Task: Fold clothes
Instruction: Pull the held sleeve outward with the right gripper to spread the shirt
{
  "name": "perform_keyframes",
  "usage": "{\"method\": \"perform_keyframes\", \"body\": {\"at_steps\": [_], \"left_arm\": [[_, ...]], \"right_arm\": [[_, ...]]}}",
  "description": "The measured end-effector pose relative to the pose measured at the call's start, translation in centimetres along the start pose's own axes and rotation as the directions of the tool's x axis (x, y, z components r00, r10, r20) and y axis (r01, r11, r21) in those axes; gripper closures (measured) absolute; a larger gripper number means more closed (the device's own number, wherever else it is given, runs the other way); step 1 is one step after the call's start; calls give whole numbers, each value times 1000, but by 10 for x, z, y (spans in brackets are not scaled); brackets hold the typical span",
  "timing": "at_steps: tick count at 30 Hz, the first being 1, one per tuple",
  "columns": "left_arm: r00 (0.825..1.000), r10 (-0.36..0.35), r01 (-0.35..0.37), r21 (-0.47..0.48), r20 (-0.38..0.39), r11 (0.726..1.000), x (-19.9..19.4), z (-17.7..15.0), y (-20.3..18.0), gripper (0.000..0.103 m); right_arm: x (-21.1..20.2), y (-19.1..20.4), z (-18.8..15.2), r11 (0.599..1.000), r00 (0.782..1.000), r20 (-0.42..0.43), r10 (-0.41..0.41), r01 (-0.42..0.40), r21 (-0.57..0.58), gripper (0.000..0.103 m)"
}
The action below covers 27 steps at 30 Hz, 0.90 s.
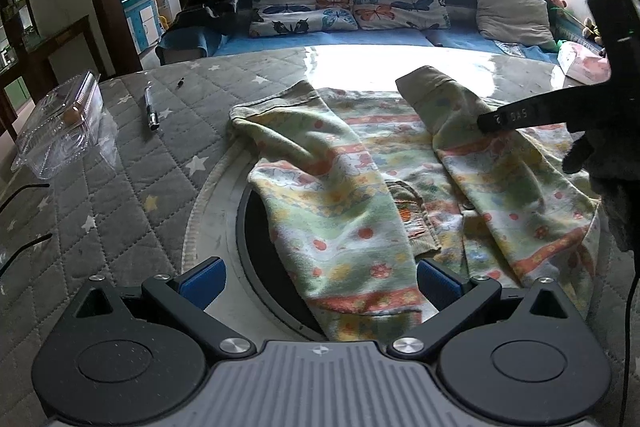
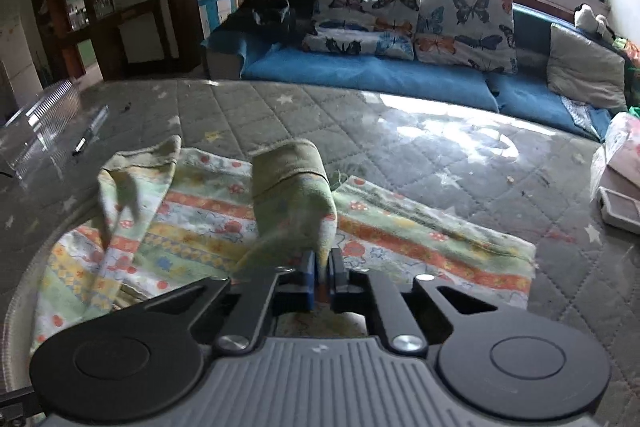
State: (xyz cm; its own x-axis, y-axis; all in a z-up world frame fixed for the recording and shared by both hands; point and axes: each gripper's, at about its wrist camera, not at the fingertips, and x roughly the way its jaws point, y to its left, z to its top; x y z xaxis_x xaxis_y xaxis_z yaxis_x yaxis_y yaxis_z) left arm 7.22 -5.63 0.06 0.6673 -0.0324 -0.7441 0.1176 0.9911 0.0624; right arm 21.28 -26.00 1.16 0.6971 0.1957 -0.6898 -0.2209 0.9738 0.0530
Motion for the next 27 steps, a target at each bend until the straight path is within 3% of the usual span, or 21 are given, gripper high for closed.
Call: {"method": "perform_keyframes", "body": {"at_steps": [10, 17, 21, 27], "left_arm": [[999, -37, 37, 30, 10, 999, -2, 1, -17, 0], [997, -72, 71, 60, 12, 996, -1, 0, -33, 0], [996, -91, 90, 82, 14, 993, -2, -1, -42, 0], [994, -112, 110, 107, 14, 988, -3, -1, -50, 0]], "right_arm": [[-89, -21, -14, 1000, 992, 127, -27, 25, 17, 99], [-162, -46, -49, 994, 976, 190, -104, 95, 59, 99], [-190, -63, -79, 981, 968, 178, -178, 159, 115, 99], [-209, -98, -139, 937, 959, 53, -279, 259, 236, 97]]}}
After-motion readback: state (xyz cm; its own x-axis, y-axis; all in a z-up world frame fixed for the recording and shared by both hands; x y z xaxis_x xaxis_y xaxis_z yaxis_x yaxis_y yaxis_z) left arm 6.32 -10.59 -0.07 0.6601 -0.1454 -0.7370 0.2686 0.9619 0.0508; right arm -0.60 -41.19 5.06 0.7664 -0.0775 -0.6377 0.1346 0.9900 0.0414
